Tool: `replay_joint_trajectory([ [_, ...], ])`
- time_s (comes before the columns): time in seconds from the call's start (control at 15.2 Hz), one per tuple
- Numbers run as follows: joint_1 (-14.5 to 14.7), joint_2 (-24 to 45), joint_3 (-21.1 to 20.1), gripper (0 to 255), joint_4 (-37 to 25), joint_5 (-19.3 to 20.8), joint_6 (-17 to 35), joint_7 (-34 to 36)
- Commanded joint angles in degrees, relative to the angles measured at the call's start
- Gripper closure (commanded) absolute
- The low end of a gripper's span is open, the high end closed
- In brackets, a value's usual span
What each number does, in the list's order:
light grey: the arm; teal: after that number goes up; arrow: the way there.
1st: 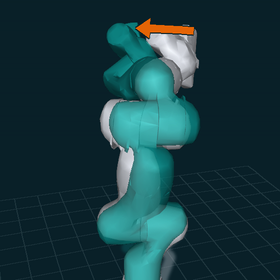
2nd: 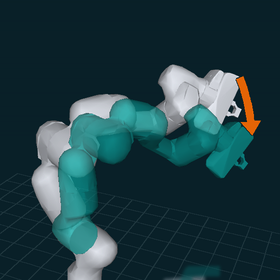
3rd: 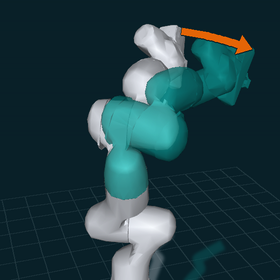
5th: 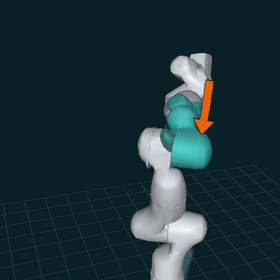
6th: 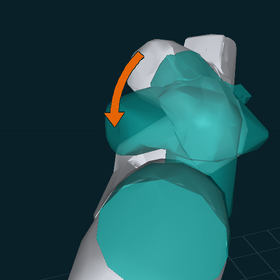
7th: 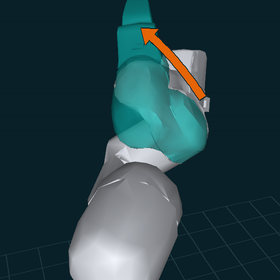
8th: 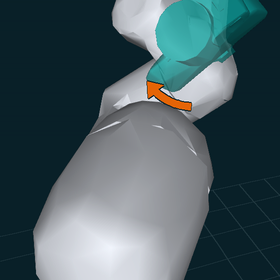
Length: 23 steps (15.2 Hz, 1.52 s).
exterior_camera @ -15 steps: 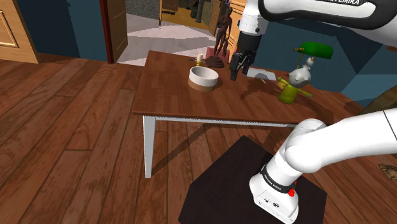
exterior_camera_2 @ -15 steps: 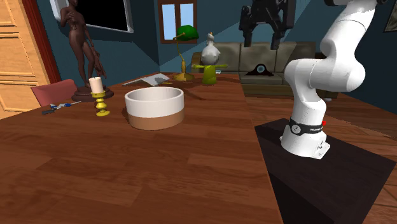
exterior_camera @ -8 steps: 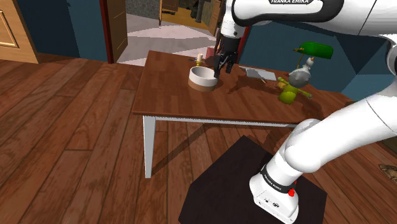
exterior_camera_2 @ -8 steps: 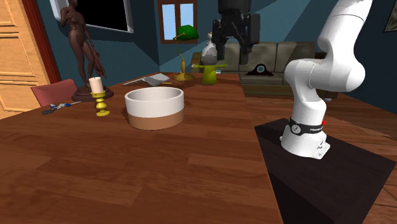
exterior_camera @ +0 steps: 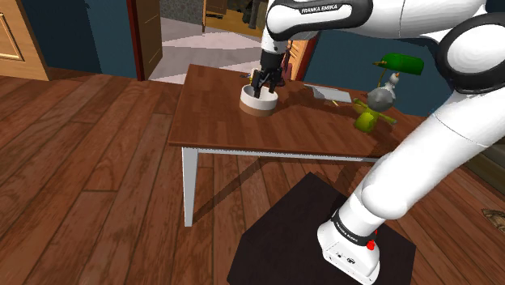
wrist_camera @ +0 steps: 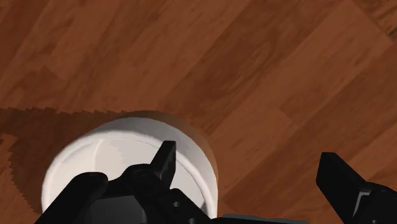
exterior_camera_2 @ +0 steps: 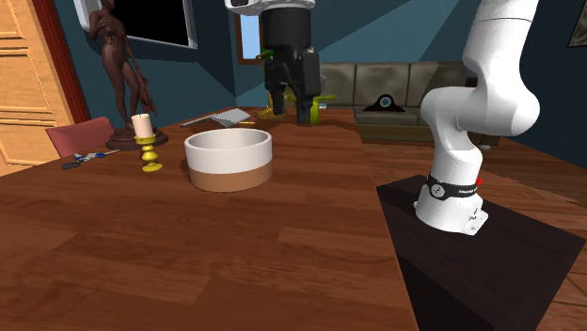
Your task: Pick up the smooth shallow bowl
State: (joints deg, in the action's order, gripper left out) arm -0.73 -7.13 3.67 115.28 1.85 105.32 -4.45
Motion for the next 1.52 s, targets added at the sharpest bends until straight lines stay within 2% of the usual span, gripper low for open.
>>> replay_joint_trajectory([
  [0.0, -0.2, 4.6, 0.4, 0, -3.7, -0.7, 1.2, -0.8],
  [0.4, -1.2, 17.6, 1.1, 0, -15.5, -3.0, 2.6, -3.2],
  [0.99, -1.2, 18.9, 1.1, 0, -11.4, -3.1, 8.1, -3.3],
  [1.06, -1.2, 18.9, 1.1, 255, -11.3, -3.1, 8.2, -3.3],
  [1.45, -1.2, 18.9, 1.1, 255, -11.3, -3.1, 8.2, -3.3],
])
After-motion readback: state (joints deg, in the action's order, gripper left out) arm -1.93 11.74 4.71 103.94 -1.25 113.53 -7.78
